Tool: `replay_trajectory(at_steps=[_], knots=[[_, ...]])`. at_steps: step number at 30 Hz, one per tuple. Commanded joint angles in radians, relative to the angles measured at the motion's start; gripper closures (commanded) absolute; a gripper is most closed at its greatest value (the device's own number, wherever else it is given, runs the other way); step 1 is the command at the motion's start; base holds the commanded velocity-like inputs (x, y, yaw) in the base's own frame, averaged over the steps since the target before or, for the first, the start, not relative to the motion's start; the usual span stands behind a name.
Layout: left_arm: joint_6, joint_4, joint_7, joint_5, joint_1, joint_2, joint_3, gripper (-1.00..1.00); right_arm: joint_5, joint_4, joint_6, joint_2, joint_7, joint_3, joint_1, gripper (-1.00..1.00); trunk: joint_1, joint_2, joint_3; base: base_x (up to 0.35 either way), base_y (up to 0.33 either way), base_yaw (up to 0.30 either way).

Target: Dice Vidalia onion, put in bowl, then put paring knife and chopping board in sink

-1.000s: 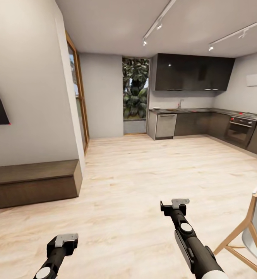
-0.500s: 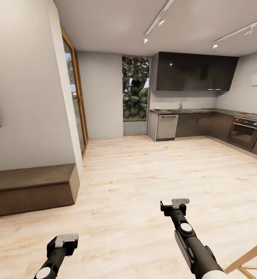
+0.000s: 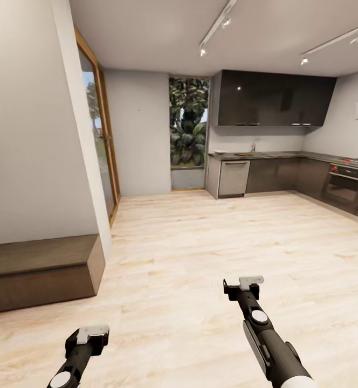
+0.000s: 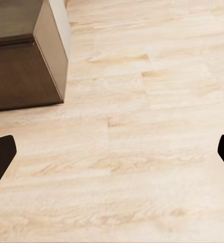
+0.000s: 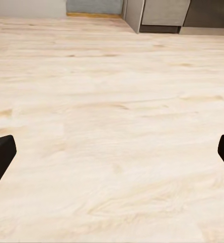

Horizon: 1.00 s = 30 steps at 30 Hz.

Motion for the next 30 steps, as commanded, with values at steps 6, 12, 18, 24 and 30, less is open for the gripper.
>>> replay_trajectory(at_steps=[6, 12, 18, 24, 30], knots=[[0.0, -0.001, 0.004, 0.001, 0.0, 0.0, -0.001, -1.0, 0.01, 0.0, 0.002, 0.0, -0.005, 0.001, -0.001, -1.0, 0.001, 0.0, -0.001, 0.327, -0.101, 0.0], [0.0, -0.001, 0.004, 0.001, 0.0, 0.0, -0.001, -1.0, 0.01, 0.0, 0.002, 0.0, -0.005, 0.001, -0.001, -1.0, 0.001, 0.0, -0.001, 0.327, -0.105, 0.0], [0.0, -0.001, 0.004, 0.001, 0.0, 0.0, -0.001, -1.0, 0.011, 0.0, 0.002, 0.0, -0.005, 0.001, -0.001, -1.0, 0.001, 0.0, -0.001, 0.327, -0.105, 0.0], [0.0, -0.001, 0.004, 0.001, 0.0, 0.0, -0.001, -1.0, 0.011, 0.0, 0.002, -0.001, -0.005, 0.001, -0.001, -1.0, 0.001, 0.0, -0.001, 0.327, -0.105, 0.0], [0.0, -0.001, 0.004, 0.001, 0.0, 0.0, -0.001, -1.0, 0.011, 0.0, 0.002, -0.001, -0.005, 0.001, -0.001, -1.0, 0.001, 0.0, -0.001, 0.327, -0.105, 0.0]])
